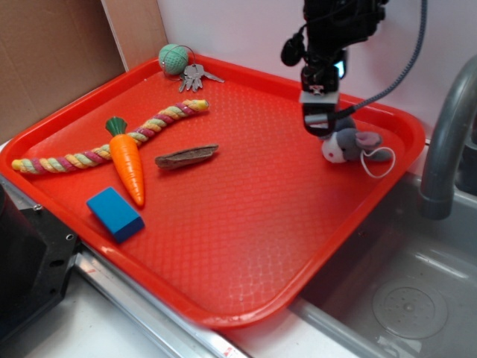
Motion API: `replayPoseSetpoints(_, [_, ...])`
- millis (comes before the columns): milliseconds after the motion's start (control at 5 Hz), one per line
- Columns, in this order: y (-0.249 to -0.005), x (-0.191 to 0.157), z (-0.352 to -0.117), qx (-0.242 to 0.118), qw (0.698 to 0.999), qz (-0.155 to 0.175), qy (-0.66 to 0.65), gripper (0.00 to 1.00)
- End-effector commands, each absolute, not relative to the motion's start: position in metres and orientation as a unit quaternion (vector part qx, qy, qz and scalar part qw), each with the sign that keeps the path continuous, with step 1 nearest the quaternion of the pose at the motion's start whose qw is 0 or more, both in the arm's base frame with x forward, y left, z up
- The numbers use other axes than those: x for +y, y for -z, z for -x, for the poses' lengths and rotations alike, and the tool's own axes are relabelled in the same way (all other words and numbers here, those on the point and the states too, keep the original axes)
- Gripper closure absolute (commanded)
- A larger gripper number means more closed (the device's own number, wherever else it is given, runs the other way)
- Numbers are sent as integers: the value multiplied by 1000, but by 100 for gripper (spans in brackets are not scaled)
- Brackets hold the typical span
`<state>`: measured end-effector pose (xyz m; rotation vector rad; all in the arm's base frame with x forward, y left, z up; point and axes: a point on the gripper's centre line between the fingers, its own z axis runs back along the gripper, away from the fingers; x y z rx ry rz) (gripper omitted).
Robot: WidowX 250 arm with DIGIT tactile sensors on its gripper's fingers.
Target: Grab the gray animal.
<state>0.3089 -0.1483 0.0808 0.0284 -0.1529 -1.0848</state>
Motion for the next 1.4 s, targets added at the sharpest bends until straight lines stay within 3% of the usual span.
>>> replayPoseSetpoints(0, [-50, -170, -312, -89, 830, 9, 551, 0])
replayPoseSetpoints(200, [-36, -167, -310, -66, 840, 27, 537, 0])
replayPoseSetpoints(400, [-41, -157, -296, -66, 859, 29, 507, 100])
replayPoseSetpoints(600, [-55, -145, -270, -63, 886, 12, 459, 100])
replayPoseSetpoints(800, [-70, -133, -237, -38, 922, -6, 384, 100])
replayPoseSetpoints(1000, [-107, -120, -202, -30, 964, 7, 265, 100])
replayPoseSetpoints(1200, [-148, -115, -187, -10, 989, -12, 144, 100])
